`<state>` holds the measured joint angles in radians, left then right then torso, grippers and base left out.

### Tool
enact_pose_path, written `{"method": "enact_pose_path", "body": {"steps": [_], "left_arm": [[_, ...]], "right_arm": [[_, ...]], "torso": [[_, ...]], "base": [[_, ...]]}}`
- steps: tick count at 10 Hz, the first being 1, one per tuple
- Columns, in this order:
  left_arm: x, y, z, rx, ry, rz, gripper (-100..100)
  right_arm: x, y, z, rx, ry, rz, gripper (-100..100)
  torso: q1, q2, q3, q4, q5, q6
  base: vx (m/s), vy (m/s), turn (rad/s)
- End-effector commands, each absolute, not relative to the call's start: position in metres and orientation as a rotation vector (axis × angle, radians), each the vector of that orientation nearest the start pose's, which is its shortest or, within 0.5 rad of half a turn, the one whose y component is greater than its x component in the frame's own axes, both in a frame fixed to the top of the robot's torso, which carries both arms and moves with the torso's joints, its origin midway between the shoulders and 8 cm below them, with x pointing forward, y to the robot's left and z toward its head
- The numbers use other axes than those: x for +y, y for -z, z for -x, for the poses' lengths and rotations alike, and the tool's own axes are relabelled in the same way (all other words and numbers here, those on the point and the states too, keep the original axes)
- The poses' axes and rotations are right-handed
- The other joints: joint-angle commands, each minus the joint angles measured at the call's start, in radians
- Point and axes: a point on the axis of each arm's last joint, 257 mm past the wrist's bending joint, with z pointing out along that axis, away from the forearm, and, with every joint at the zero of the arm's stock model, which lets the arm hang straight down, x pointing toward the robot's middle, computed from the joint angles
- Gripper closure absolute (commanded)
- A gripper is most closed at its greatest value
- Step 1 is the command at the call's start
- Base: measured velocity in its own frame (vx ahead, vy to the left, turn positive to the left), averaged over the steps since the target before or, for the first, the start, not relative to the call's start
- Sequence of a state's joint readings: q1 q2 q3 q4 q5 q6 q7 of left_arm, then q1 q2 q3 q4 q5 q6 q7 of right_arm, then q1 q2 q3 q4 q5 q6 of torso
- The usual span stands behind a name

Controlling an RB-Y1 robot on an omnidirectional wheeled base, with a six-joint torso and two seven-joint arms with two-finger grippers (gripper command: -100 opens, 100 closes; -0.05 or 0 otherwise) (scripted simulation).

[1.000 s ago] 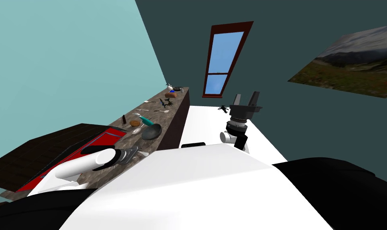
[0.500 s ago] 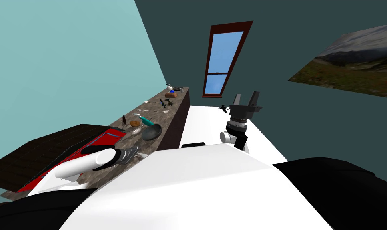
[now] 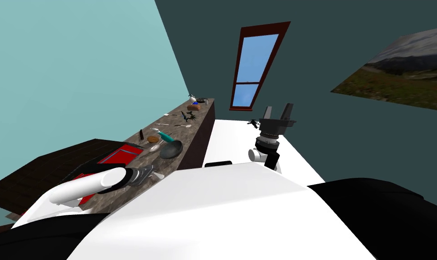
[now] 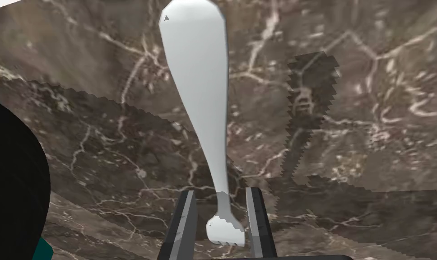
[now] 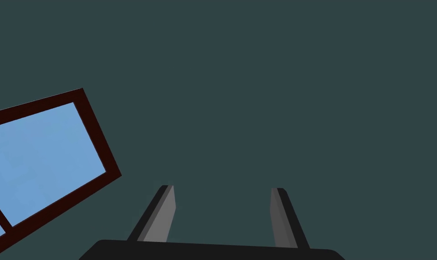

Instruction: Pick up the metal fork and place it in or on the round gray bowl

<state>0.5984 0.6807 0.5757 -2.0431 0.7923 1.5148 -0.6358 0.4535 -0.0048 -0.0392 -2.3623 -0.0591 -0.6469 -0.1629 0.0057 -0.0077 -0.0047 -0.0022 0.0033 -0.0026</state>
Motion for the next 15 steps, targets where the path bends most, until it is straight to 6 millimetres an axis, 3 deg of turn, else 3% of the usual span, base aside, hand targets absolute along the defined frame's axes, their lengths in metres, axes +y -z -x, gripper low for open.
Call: {"method": "enact_pose_path", "body": {"steps": [1,5,11,15], "left_arm": [[0.548,0.304,-0.173,2.333,-0.077,1.628,100],[0.588,0.274,-0.168,2.258,-0.236,1.615,100],[0.627,0.263,-0.133,2.214,-0.472,1.660,100],[0.652,0.237,-0.150,2.128,-0.523,1.584,100]], "right_arm": [[-0.283,-0.098,-0.294,0.357,-1.527,-0.502,0],[-0.283,-0.098,-0.294,0.357,-1.527,-0.502,0],[-0.283,-0.098,-0.294,0.357,-1.527,-0.502,0],[-0.283,-0.098,-0.294,0.357,-1.527,-0.502,0]], "torso": [[0.000,0.000,0.000,0.000,0.000,0.000],[0.001,-0.002,-0.001,0.000,0.000,0.000],[-0.003,-0.008,-0.005,-0.002,0.000,0.000],[-0.009,-0.006,-0.004,-0.001,-0.002,0.000]], "base": [[-0.047,0.017,0.060],[0.009,0.016,0.008],[0.088,-0.016,-0.042],[0.057,-0.086,-0.002]]}}
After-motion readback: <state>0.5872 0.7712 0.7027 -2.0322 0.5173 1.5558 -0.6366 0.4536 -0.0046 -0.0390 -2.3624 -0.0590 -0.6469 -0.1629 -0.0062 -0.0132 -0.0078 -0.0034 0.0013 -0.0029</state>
